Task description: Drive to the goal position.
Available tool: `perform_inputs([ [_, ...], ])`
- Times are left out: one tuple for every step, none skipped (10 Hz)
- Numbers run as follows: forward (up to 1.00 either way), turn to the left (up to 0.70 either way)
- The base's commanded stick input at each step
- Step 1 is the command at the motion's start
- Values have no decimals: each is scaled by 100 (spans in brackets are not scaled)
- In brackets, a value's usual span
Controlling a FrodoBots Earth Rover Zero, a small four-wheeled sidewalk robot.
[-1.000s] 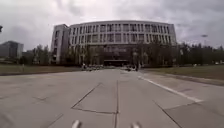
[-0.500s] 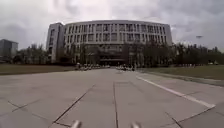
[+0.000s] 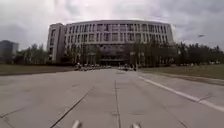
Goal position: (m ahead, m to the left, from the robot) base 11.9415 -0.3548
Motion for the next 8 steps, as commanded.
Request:
perform_inputs([
  [85,0],
  [85,0],
  [85,0],
  [85,0],
  [85,0],
  [85,0],
  [85,0],
  [85,0],
])
